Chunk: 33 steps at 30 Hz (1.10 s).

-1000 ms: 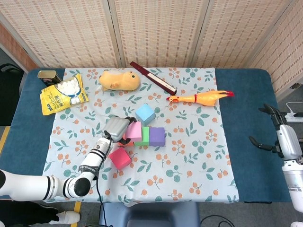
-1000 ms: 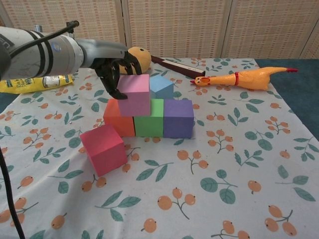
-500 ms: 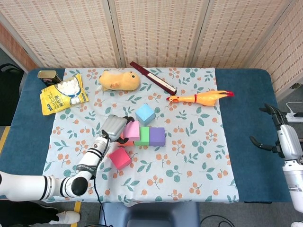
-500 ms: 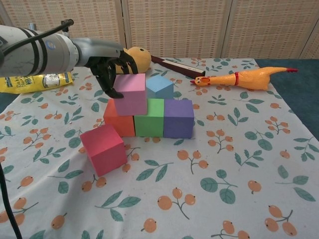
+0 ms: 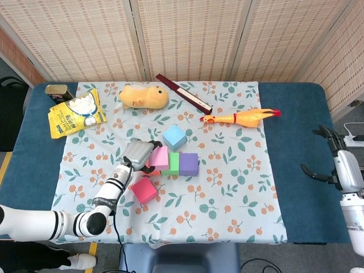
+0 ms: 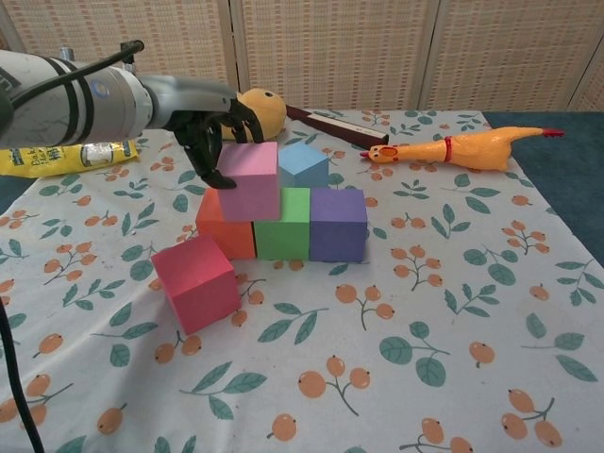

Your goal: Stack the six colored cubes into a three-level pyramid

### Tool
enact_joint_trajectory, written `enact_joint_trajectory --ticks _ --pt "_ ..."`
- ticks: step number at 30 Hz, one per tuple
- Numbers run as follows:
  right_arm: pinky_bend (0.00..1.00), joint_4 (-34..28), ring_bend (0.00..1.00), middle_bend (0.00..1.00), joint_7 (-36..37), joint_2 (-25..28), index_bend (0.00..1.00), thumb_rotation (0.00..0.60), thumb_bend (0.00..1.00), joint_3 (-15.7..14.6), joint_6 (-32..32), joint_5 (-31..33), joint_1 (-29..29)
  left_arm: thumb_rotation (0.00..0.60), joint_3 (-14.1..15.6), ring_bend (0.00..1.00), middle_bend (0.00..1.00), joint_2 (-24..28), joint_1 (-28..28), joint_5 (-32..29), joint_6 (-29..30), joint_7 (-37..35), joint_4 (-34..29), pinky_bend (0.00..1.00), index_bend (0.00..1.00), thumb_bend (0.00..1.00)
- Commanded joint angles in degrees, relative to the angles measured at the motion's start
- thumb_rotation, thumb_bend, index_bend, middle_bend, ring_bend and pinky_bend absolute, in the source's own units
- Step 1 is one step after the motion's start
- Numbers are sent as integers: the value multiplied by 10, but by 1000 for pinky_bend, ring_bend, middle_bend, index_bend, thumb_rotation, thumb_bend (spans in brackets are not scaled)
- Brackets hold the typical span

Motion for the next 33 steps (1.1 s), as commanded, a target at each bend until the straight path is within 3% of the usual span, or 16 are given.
enact_joint_trajectory --ticks 1,10,19,23,33 --pt "0 0 0 143 1 0 0 600 154 0 0 0 -1 600 3 399 407 -4 0 -2 -1 0 6 327 358 314" --pt "0 3 0 143 4 -2 0 600 154 0 0 -1 -1 600 5 273 213 -3 -2 6 -2 2 1 305 146 319" --pt "0 4 0 143 7 -1 0 600 155 0 2 -1 -3 600 10 206 117 -4 -1 12 4 6 -3 289 91 319" --pt "0 4 0 143 8 0 0 600 154 0 2 -2 -3 600 10 201 115 -3 0 15 8 5 -8 289 88 320" --pt "0 4 0 143 10 0 0 600 154 -2 3 -4 -4 600 3 256 232 -11 -3 9 16 7 -3 294 169 319"
